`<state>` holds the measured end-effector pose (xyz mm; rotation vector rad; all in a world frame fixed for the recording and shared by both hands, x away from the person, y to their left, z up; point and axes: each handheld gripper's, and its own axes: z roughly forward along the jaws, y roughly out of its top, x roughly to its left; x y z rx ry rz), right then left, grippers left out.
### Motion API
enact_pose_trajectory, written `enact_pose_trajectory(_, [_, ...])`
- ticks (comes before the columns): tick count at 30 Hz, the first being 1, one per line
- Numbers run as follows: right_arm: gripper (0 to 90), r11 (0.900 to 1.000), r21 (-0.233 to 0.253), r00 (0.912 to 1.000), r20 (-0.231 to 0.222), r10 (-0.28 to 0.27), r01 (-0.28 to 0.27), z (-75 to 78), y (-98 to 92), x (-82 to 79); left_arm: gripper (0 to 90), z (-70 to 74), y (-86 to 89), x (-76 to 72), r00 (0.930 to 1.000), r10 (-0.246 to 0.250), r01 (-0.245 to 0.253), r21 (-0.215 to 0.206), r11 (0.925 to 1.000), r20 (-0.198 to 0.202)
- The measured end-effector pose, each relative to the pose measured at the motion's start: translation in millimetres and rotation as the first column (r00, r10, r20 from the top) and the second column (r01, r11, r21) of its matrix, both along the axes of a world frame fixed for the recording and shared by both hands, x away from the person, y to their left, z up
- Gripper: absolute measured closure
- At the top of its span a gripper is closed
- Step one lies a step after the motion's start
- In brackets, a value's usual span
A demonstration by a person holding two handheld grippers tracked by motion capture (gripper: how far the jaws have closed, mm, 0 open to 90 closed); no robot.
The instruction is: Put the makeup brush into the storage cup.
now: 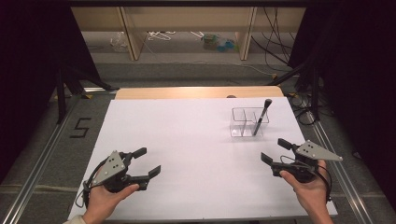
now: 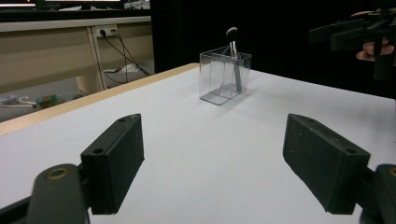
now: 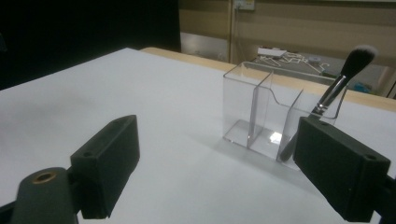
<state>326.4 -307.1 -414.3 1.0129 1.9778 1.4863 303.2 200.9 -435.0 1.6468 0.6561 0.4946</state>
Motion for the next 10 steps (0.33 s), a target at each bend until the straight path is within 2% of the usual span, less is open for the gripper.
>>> enact_pose_trajectory(1, [15.5,1.000,0.003,1.0000,0.002,-0.004,0.004,-1.0,-0.3,-0.2,20.3,-0.6,-0.6,-0.1,1.0000,0.003,-0.003,-0.007,1.0000,-0.008])
enact_pose_trajectory(3, [15.4,1.000,0.005,1.0000,-0.003,-0.008,0.008,-1.5,-0.1,0.0,20.3,-1.1,-0.2,1.4,0.9999,-0.013,0.013,0.006,0.9999,0.003])
enact_pose_trajectory(4, [15.5,1.000,-0.010,0.9999,0.005,-0.015,0.015,-1.4,-0.1,0.3,20.3,-1.3,-0.7,0.6,1.0000,-0.004,0.004,0.002,1.0000,-0.007])
enact_pose_trajectory(6, [15.5,0.999,-0.038,0.9999,-0.010,-0.006,0.005,-1.5,0.4,0.0,20.4,-1.1,-0.5,1.1,1.0000,-0.010,0.010,0.007,0.9999,-0.001])
enact_pose_trajectory(7, [15.5,1.000,-0.017,0.9999,-0.011,0.000,0.000,-3.4,2.8,0.9,20.4,-1.1,-0.4,1.2,0.9999,-0.010,0.010,0.007,0.9999,-0.001])
enact_pose_trajectory(9, [15.5,0.999,-0.040,1.0000,-0.009,0.000,-0.001,-4.5,3.4,1.1,20.5,-1.4,-0.5,1.3,1.0000,-0.007,0.007,0.003,1.0000,-0.007])
enact_pose_trajectory(10, [15.5,0.998,-0.063,0.9994,-0.034,0.001,-0.003,-3.3,2.6,-0.1,20.5,-1.4,-0.6,0.9,0.9999,-0.001,0.001,-0.004,1.0000,-0.015])
